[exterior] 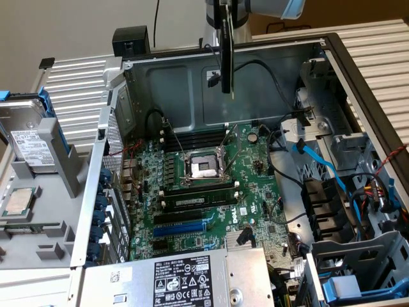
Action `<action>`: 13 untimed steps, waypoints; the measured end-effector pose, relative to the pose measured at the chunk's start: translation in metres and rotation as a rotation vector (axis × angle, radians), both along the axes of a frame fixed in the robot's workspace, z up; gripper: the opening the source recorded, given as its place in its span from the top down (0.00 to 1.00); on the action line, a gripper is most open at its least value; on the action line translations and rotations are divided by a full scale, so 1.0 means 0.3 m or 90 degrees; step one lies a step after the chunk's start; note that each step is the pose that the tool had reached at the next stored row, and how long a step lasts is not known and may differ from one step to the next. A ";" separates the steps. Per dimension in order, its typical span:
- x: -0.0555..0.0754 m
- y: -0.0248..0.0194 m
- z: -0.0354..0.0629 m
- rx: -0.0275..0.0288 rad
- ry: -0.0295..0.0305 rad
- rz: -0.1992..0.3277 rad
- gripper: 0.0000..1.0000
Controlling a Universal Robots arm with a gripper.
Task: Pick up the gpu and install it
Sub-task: 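Pick up the gpu and move the gpu toward the slot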
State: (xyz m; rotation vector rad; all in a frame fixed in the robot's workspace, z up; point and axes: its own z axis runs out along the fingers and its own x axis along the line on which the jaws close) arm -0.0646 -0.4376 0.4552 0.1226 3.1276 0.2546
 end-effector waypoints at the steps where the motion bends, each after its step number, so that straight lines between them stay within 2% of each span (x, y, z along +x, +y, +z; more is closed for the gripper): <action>1: 0.006 0.000 -0.001 0.0000 0.0000 0.006 0.74; 8: 0.038 0.000 -0.011 0.0000 0.0020 0.051 0.74; 13: 0.064 0.000 -0.019 0.0001 0.0062 0.078 0.74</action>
